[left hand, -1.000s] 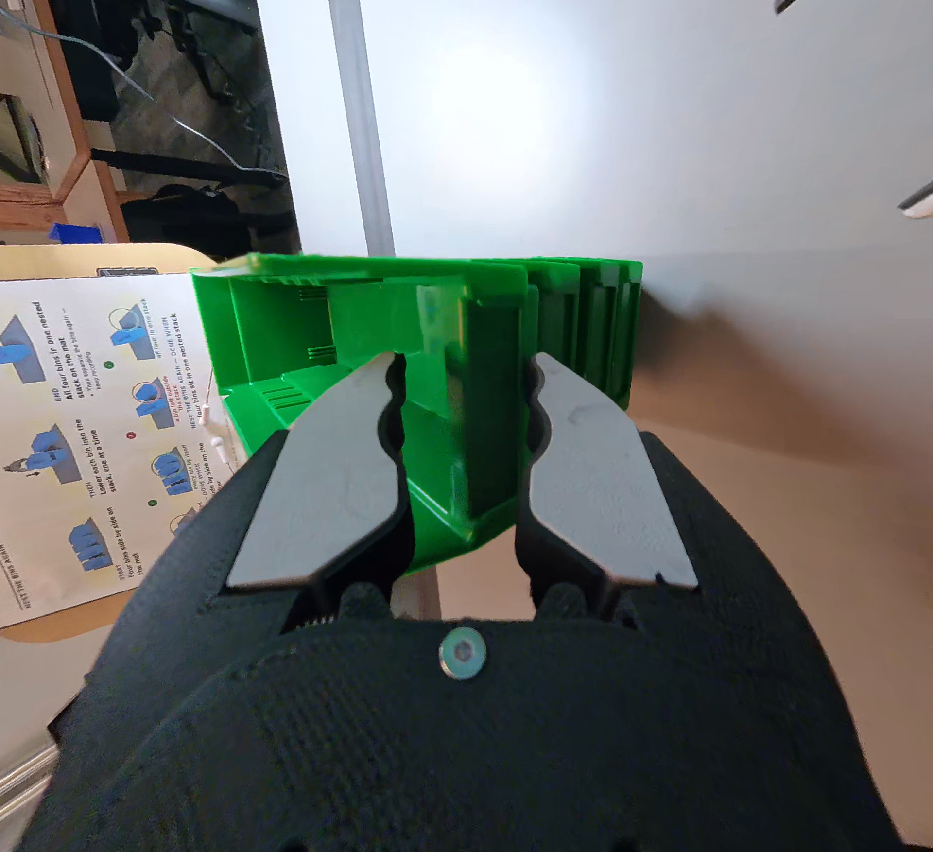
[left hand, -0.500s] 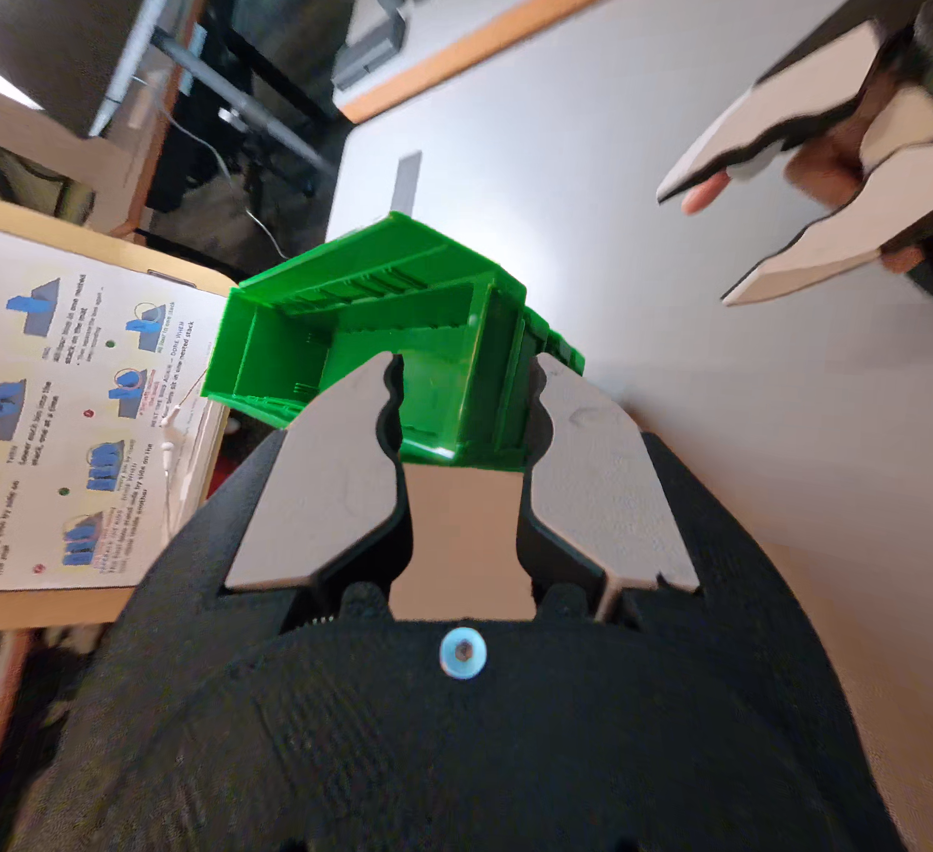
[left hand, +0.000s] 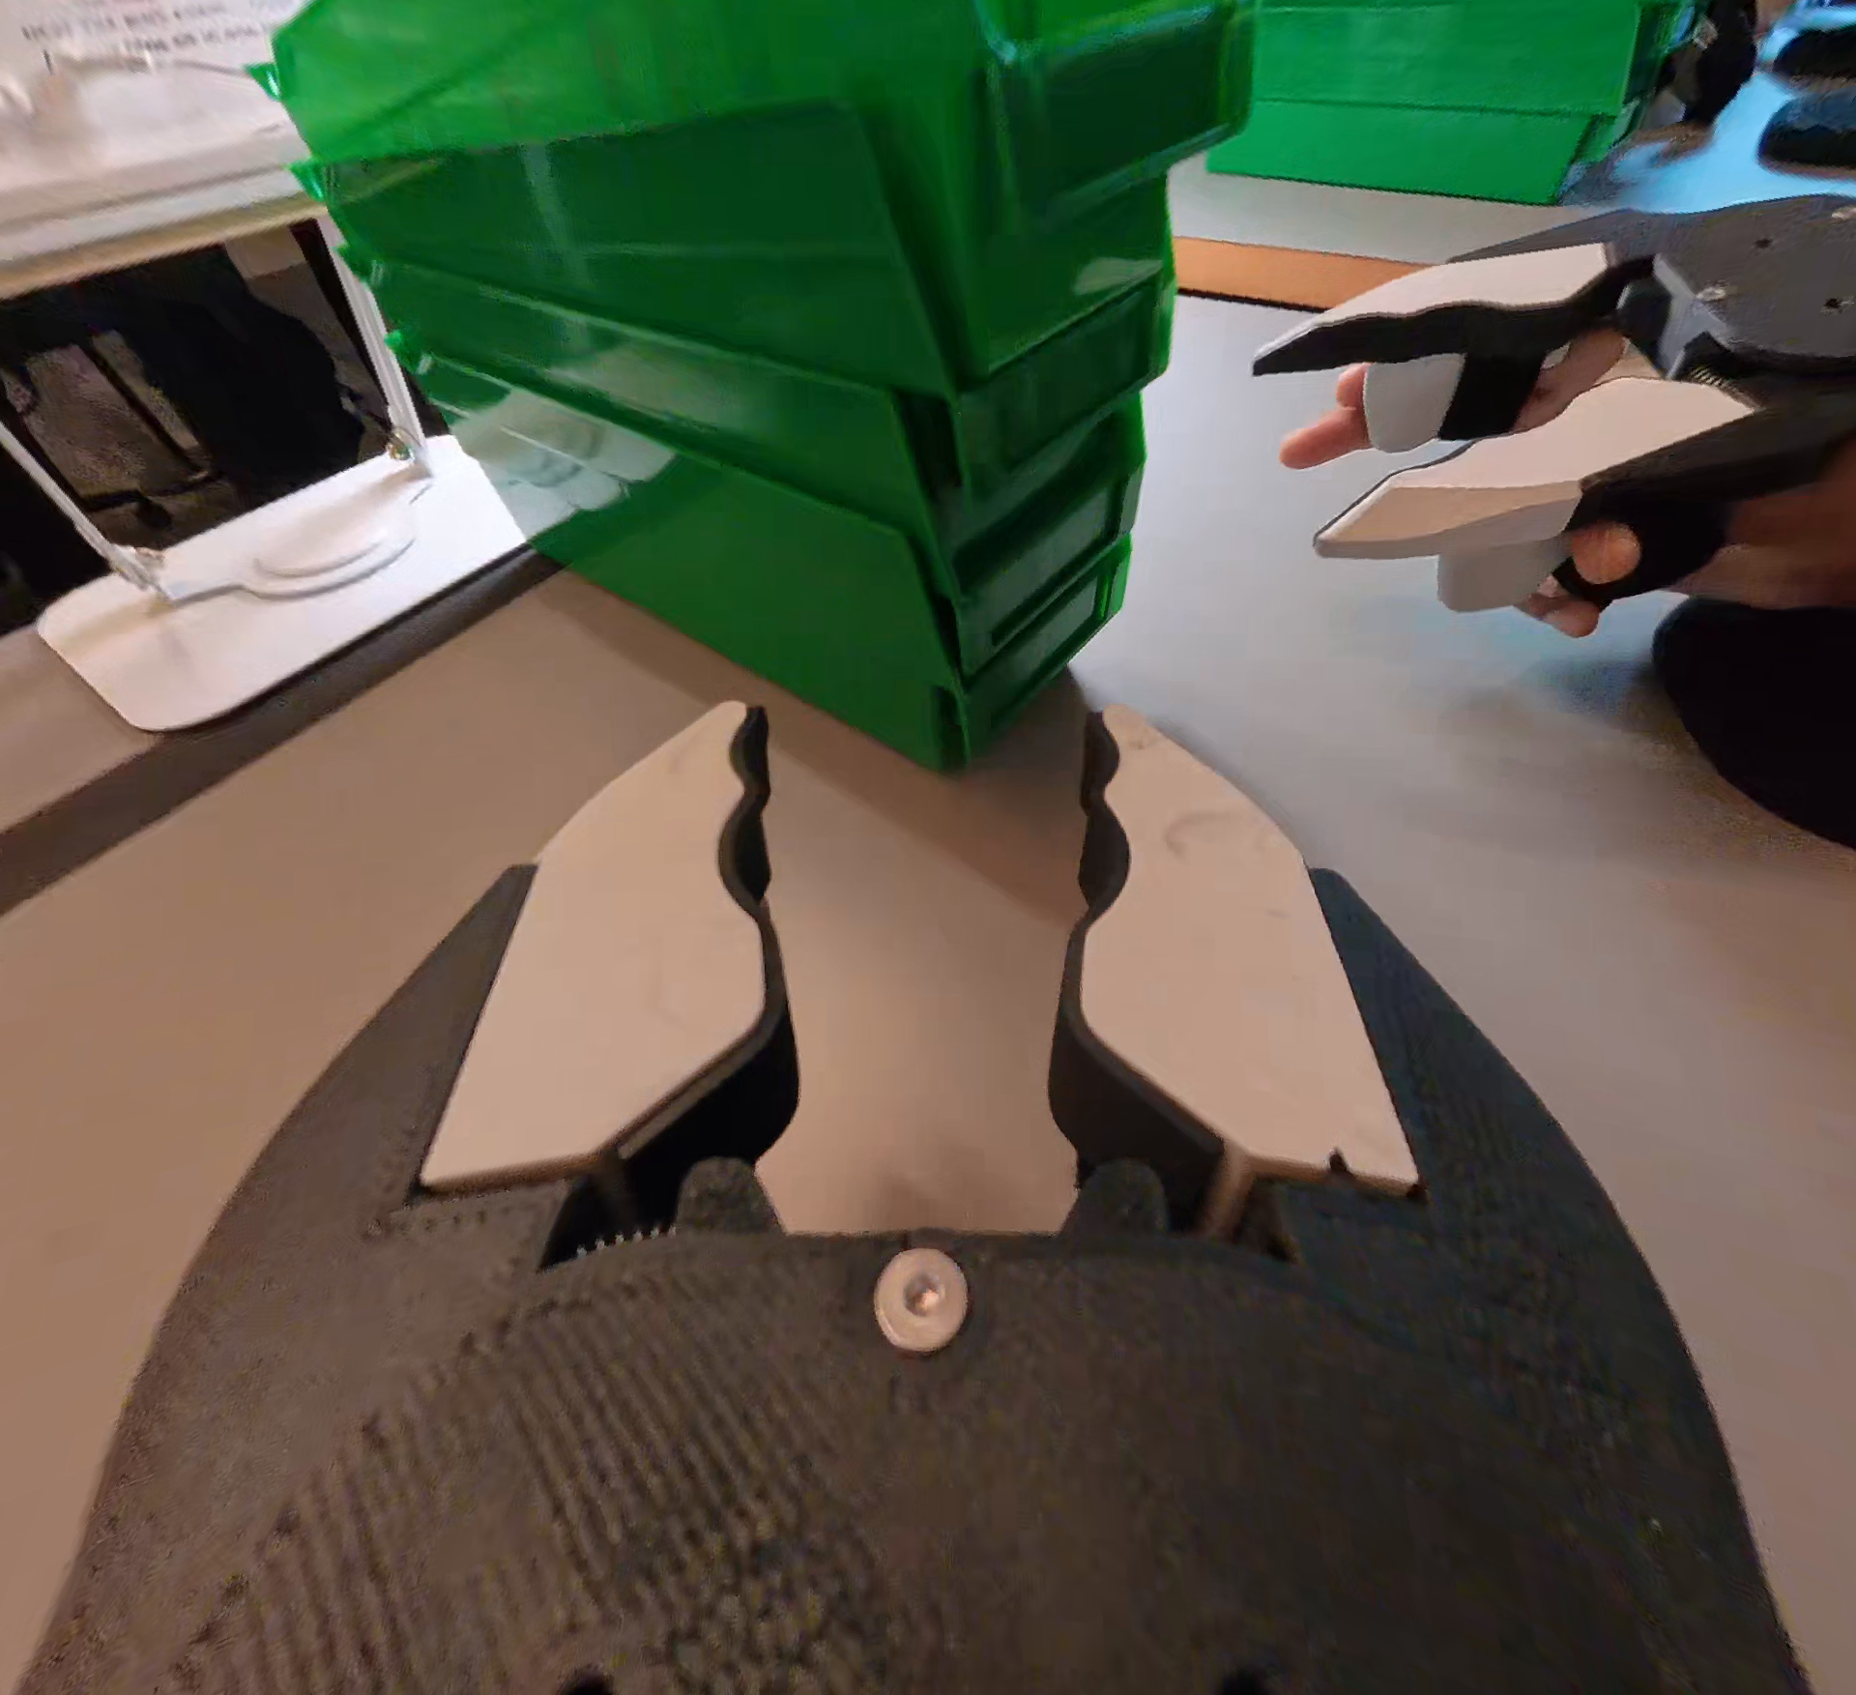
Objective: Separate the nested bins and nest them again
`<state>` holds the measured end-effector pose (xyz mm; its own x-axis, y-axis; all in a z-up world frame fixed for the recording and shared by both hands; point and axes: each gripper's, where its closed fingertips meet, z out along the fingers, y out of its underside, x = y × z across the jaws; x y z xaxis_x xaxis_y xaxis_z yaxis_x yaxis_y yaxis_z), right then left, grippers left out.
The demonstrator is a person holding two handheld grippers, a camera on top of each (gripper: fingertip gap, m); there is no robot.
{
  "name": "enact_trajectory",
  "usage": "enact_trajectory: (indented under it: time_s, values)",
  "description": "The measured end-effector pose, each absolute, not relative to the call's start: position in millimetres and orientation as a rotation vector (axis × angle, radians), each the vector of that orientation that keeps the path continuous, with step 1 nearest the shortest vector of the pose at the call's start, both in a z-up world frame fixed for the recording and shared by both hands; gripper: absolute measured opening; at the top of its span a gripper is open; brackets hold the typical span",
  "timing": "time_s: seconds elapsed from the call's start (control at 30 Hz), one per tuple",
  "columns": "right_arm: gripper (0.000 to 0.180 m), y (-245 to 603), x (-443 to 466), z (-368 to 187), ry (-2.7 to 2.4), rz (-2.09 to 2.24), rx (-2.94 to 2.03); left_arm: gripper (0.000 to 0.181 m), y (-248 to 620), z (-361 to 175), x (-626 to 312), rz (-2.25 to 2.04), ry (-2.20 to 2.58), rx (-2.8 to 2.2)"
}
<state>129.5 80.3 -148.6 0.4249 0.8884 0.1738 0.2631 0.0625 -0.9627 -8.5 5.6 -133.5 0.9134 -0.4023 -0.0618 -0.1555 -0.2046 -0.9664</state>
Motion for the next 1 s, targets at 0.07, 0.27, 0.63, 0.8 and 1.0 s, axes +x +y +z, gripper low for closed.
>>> enact_trajectory:
  time_s: [0.07,0.27,0.63,0.8,1.0]
  values:
    - [0.088,87,113,-157,-1.118,0.658,-1.488,0.062,12,-146,-10,-0.25,0.413,-1.791]
    - [0.091,115,74,-166,-1.144,0.683,-1.503,0.065,23,-156,-17,-0.231,0.413,-1.804]
    - [0.069,105,45,-168,-1.314,0.832,-1.414,0.064,25,-159,-22,-0.209,0.422,-1.809]
    - [0.069,104,44,-168,-1.318,0.838,-1.412,0.062,57,-160,-21,-0.224,0.429,-1.823]
    - [0.068,103,44,-169,-1.32,0.837,-1.41,0.041,70,-169,-1,-0.318,0.5,-1.823]
